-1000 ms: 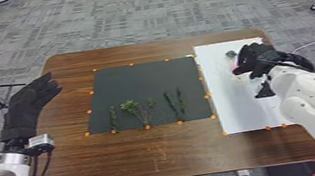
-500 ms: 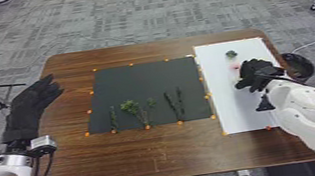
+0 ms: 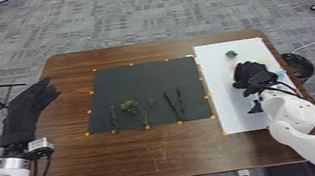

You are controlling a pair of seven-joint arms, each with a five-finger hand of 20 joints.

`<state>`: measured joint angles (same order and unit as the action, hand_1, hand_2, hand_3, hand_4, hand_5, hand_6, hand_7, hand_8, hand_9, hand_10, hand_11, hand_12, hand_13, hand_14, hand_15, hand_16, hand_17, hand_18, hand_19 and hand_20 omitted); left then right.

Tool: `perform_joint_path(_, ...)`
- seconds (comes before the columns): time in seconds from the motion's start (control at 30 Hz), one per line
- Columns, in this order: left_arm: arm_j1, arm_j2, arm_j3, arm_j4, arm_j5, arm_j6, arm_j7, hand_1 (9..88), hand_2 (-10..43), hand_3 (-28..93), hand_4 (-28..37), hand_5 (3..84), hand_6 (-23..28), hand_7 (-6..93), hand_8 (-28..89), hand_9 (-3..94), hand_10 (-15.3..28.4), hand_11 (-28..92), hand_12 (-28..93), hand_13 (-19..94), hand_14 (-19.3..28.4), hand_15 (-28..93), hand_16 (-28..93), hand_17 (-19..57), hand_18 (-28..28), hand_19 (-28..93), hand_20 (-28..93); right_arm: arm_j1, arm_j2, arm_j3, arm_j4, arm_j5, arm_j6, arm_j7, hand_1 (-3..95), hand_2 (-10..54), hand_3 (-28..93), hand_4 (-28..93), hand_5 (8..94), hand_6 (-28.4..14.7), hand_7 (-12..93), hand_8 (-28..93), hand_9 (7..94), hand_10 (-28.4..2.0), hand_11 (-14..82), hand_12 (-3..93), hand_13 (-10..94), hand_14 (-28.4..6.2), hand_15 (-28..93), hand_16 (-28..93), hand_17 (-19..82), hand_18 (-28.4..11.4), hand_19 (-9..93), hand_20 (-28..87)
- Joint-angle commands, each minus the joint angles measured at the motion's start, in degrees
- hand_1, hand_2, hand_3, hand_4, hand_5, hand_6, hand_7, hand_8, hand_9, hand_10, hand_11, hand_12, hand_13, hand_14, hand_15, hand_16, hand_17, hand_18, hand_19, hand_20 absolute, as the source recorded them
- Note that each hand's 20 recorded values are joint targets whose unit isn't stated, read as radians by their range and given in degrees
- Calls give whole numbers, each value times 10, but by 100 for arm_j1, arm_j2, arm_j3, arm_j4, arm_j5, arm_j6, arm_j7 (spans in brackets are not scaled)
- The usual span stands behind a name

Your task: Arrange flowers

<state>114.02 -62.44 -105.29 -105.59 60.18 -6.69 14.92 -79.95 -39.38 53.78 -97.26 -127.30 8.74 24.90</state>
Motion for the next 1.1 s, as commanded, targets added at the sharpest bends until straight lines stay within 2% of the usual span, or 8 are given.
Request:
perform_joint_path(0.03,392,-122,-217,7,22,361,89,178,-21,728,-283,431,20,102,-66,441,134,166,125,371,181,203,30,22,151,171,222,1178,-139,-437,-223,604,-77,-173,600,-67,520,-137,767,-16,199,172,874,-99,229,311,933,-26,486,360,622,-121,931,430)
perform_joint_path(0.17,560,-268,-313,-37,8,488,127,178,-22,732,-283,436,20,108,-66,443,135,169,126,373,181,205,29,23,150,166,218,2286,-738,-892,110,808,-199,-349,593,-71,538,-142,770,-18,203,166,876,-98,227,312,934,-25,485,363,621,-120,932,430)
perform_joint_path(0.3,483,-281,-202,-1,17,485,166,177,-22,733,-283,438,20,110,-67,445,134,173,127,372,181,207,28,22,149,165,217,2984,-1684,-830,921,643,-289,-468,590,-72,544,-145,770,-18,206,165,876,-100,226,313,933,-24,484,366,621,-120,932,431)
perform_joint_path(0.4,423,-292,-97,20,16,468,185,177,-21,733,-283,439,20,112,-68,446,134,175,127,374,179,210,28,22,148,165,218,3179,-2418,-567,1559,543,-298,-426,589,-72,547,-146,770,-18,207,163,877,-101,226,313,932,-24,485,367,621,-120,932,431)
perform_joint_path(0.53,362,-279,13,14,18,419,214,177,-20,732,-283,440,20,113,-68,446,134,176,127,373,179,211,27,22,149,164,218,3145,-3087,-277,1954,367,-376,-352,588,-72,550,-148,771,-18,207,161,877,-102,227,311,933,-23,486,368,620,-118,932,432)
perform_joint_path(0.7,388,-328,-8,24,51,447,233,176,-20,733,-283,441,20,113,-69,447,134,176,126,373,180,212,26,22,149,162,216,3007,-4020,26,2378,151,-428,-402,587,-73,553,-147,771,-17,209,160,878,-102,228,310,934,-22,486,368,620,-117,932,435)
perform_joint_path(0.83,428,-371,-34,132,132,525,242,176,-20,734,-283,443,20,113,-70,448,135,176,126,376,179,210,25,29,145,141,202,2880,-4372,-101,2341,57,-665,-525,586,-74,555,-148,771,-17,210,158,879,-102,229,309,934,-21,486,368,622,-117,932,437)
perform_joint_path(1.1,571,-412,-65,229,-214,981,271,156,36,726,-283,459,19,115,-72,468,135,176,119,382,169,170,13,45,120,77,169,2862,-4073,-1422,1527,764,-862,-712,587,-75,554,-147,772,-17,212,153,881,-105,230,304,935,-19,486,369,623,-117,932,444)
